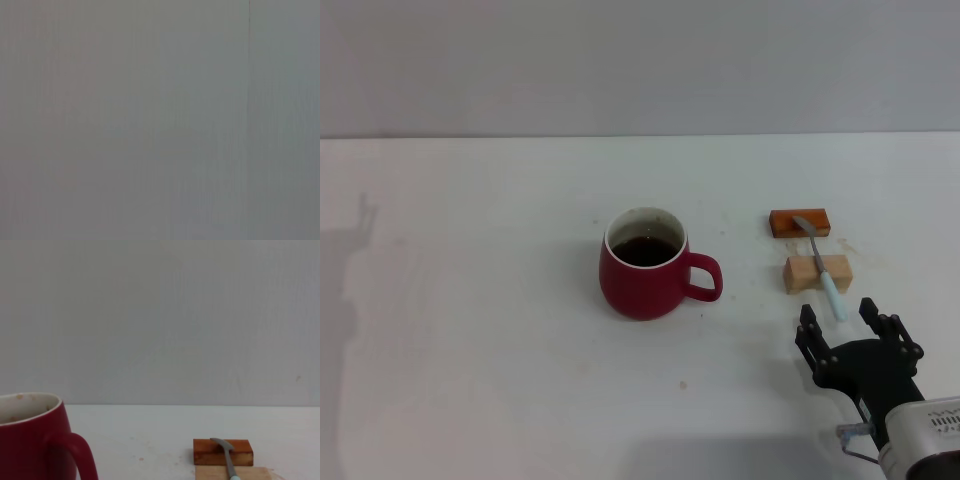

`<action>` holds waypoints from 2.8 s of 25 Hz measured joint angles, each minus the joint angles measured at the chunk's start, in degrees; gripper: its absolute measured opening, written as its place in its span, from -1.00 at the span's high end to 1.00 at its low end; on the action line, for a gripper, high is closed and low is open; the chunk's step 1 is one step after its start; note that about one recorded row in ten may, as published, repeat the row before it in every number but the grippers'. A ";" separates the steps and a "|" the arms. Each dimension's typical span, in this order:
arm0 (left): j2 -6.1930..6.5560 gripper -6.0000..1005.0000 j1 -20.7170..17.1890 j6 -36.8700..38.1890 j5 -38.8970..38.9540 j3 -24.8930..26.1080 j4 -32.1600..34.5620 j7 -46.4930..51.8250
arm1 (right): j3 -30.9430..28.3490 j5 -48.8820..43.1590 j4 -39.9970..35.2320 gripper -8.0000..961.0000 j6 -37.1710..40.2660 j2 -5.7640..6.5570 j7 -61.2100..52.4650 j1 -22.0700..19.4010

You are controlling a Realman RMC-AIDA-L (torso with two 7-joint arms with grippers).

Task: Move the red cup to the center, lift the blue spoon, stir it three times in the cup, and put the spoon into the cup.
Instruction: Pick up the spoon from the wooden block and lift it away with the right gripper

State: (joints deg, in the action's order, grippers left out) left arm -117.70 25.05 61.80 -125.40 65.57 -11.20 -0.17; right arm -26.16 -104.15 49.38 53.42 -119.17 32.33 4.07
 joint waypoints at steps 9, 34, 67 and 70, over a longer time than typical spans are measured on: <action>-0.07 -0.72 -0.23 0.10 0.06 0.00 -0.29 0.00 | -0.13 0.10 -2.06 -0.44 -0.30 -0.01 -2.98 1.86; -0.16 -0.72 -0.27 0.71 0.07 0.00 -0.58 0.00 | 0.32 3.00 -5.82 -0.37 -1.89 0.00 -4.32 6.22; -0.23 -0.72 -0.79 1.48 0.07 0.00 -0.67 0.09 | -0.29 3.12 -7.26 -0.22 -2.70 -0.18 -5.92 7.58; -0.24 -0.72 -0.80 1.49 0.07 0.00 -0.67 0.09 | -0.25 4.14 -7.49 -0.20 -2.80 -0.15 -6.06 8.23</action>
State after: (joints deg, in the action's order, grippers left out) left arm -117.95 24.25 63.28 -125.34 65.57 -11.87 -0.08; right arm -26.40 -100.01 41.89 50.62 -119.32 26.27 12.29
